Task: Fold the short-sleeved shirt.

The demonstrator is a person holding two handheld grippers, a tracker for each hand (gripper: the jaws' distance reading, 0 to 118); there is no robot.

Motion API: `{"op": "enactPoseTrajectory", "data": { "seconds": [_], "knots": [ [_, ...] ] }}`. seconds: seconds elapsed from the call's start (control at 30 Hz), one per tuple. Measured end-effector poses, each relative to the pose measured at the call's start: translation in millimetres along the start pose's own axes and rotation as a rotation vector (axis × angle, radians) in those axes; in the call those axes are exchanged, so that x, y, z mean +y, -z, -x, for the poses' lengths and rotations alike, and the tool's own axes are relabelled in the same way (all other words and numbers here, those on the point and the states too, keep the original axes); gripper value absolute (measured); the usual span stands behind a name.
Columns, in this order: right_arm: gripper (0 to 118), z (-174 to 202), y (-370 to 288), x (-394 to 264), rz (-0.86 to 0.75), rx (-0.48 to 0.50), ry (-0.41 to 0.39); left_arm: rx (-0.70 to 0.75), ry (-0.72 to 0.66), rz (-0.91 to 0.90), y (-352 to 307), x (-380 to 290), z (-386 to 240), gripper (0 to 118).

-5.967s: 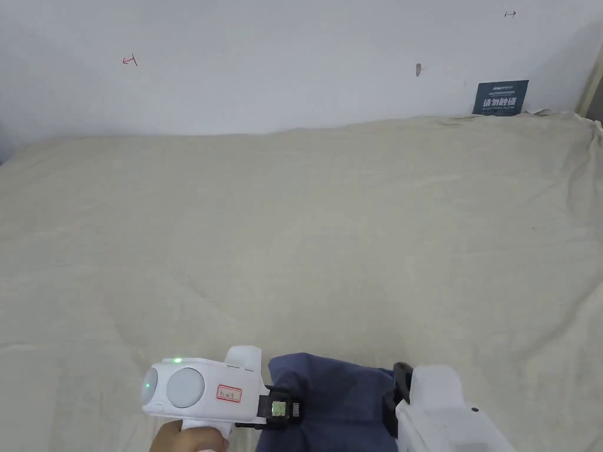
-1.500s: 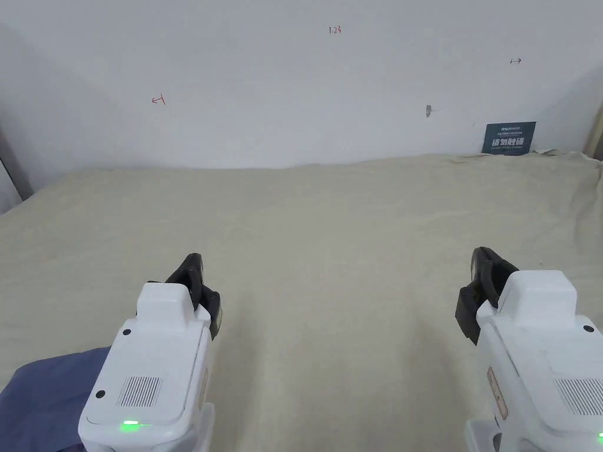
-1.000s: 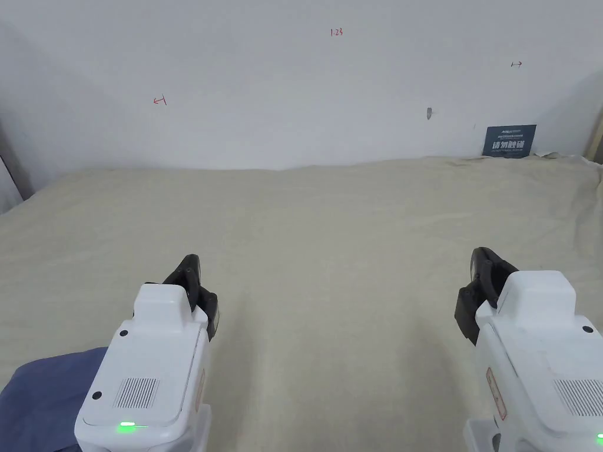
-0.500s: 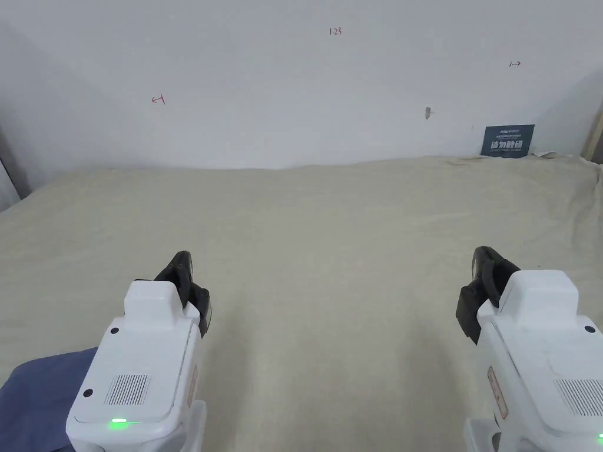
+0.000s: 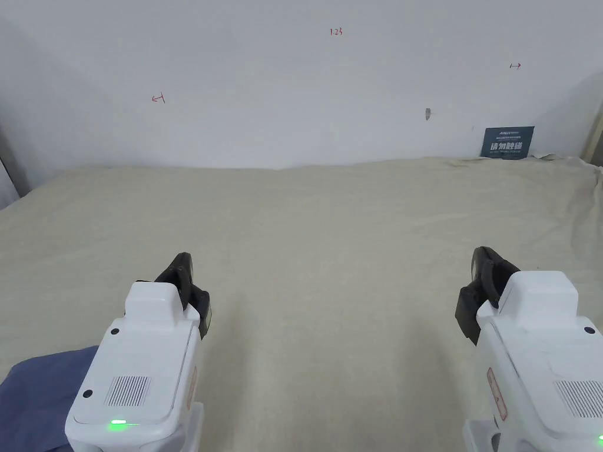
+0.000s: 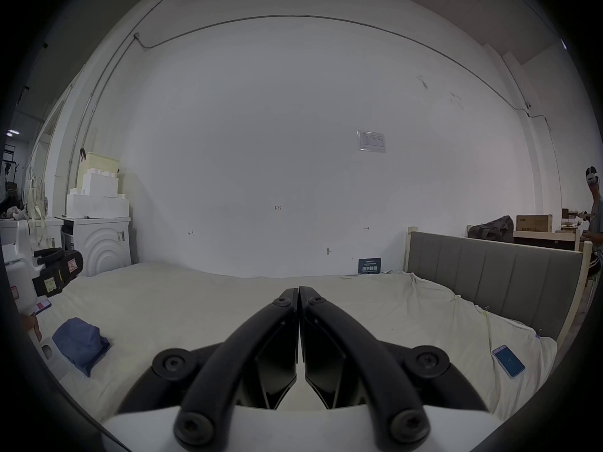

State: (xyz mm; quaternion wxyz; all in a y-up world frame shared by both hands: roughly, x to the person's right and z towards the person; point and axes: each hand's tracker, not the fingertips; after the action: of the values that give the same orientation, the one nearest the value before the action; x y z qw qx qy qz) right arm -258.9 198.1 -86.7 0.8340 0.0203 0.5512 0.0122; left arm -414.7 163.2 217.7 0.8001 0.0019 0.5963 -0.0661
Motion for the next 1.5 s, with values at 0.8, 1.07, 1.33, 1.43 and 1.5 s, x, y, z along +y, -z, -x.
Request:
{"op": "enactPoseTrajectory", "data": {
  "seconds": [0.8,1.07,1.33,1.43,1.5],
  "knots": [
    [0,-0.9,-1.6,1.9,-0.006,-0.002,0.001,-0.001,0.006,-0.001,-2.0,-0.5,1.4,0],
    [0,-0.5,-2.1,2.3,-0.007,0.001,-0.001,-0.008,-0.006,0.0,-2.7,-0.8,2.1,0],
    [0,-0.4,-1.5,3.6,-0.008,0.002,-0.001,-0.006,0.002,0.006,-2.0,-3.1,2.1,0],
    [0,-0.6,-2.3,4.3,-0.014,-0.001,-0.002,-0.009,0.009,0.005,-2.2,-3.2,1.9,0],
    [0,-1.0,-2.5,4.3,-0.012,0.001,-0.003,-0.009,0.008,0.003,-2.4,-3.1,1.6,0]
  ]
}}
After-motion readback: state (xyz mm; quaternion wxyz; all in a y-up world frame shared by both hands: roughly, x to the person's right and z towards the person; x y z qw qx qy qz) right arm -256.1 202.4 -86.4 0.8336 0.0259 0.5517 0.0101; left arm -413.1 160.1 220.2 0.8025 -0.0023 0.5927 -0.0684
